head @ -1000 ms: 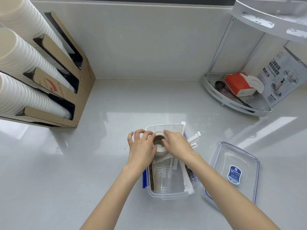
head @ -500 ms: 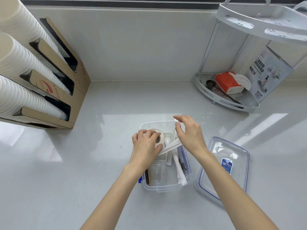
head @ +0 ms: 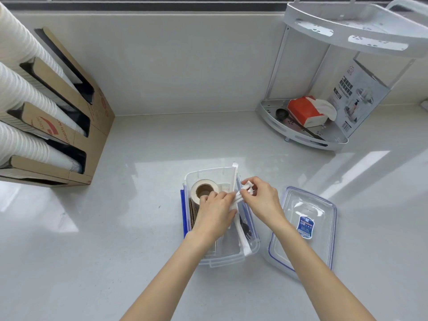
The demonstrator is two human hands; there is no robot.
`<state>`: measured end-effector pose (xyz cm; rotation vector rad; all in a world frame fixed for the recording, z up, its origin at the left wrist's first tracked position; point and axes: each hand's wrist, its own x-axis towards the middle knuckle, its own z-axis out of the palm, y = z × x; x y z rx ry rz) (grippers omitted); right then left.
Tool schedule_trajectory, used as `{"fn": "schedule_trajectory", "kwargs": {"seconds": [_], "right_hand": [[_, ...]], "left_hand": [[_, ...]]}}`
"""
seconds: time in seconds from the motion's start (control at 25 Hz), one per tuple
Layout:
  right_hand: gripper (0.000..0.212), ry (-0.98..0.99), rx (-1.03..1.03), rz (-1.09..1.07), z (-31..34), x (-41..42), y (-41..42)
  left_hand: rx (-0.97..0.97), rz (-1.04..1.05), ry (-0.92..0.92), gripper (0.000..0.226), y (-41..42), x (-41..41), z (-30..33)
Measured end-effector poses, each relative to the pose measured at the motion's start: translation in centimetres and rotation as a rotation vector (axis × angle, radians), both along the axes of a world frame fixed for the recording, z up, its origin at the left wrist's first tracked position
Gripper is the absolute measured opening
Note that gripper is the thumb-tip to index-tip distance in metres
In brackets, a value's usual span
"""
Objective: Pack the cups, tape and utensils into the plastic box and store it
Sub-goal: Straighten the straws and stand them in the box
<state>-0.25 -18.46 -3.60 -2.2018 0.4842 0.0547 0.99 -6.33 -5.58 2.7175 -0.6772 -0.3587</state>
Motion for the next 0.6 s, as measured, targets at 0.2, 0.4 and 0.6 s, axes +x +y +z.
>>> {"fn": "schedule_trajectory", "kwargs": {"seconds": [0.2, 0.4, 0.6], "right_hand": [[0.017, -0.027, 0.134, -0.003, 0.9, 0.3, 0.5], [0.038, 0.050, 0.200, 0.003, 1.7, 0.5, 1.6], [0.026, 0.271, -0.356, 0.291, 1.9, -0.5, 3.9]], "left_hand": [[-0.140, 0.066, -0.033, 0.031, 0.6, 0.4, 0.0], [-0.351, 0.228, -0.024, 0.022, 2.3, 0.4, -0.3], [-0.565, 0.341, -0.013, 0.018, 3.6, 0.5, -0.3]]}}
